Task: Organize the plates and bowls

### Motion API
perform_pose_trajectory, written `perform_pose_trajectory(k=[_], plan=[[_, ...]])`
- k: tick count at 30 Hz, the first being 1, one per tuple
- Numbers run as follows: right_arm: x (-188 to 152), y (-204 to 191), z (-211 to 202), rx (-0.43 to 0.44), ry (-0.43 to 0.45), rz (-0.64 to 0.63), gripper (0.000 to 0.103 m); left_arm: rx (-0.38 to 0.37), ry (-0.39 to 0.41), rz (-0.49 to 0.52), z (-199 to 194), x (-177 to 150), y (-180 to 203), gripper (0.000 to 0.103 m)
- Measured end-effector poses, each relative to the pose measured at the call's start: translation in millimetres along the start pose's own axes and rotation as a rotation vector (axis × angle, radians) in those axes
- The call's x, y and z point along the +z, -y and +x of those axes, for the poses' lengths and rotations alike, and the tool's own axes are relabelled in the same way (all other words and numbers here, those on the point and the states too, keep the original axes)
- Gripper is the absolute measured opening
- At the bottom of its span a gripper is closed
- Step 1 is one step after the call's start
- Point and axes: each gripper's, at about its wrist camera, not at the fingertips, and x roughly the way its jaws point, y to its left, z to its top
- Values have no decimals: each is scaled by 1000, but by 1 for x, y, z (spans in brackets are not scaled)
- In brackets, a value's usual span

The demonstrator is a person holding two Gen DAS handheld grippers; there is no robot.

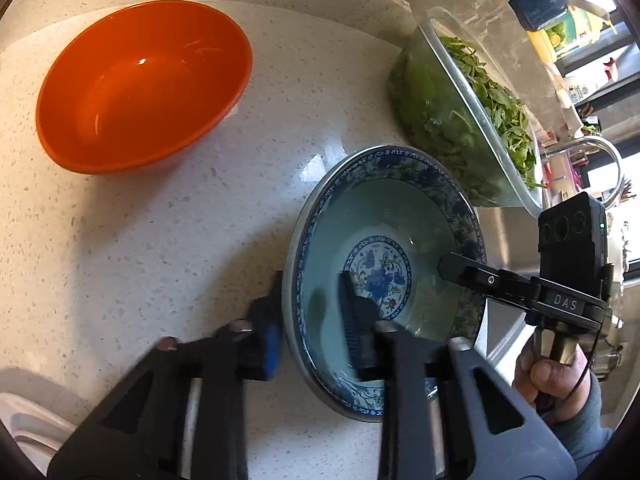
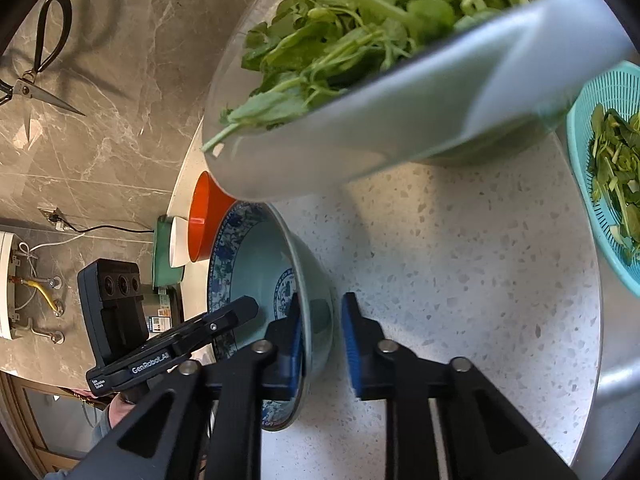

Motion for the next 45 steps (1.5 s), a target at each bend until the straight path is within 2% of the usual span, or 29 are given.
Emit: perform_pose_trajectory(k=[3,12,20,28,33,45], plan=[[0,-3,-1,-23,0,-16,16,11,-1,2,2,-1,2,11],[-6,-14,-7,-25,2,-30,16,12,9,2,-15,-17,6,11],[-39,-23,-24,-9,-33,-28,17,6,3,8,-39,-61,26,11],[-83,-12,-18,-9,-119,9,18,38,-29,1,-38,-112,28,11],[-98,-6,-11,-10,-148,26,18,63,-29,11,-33,-121,33,11],[-105,8,-18,-5,-132,41,18,70,-54,30,-21,-132,33,11]])
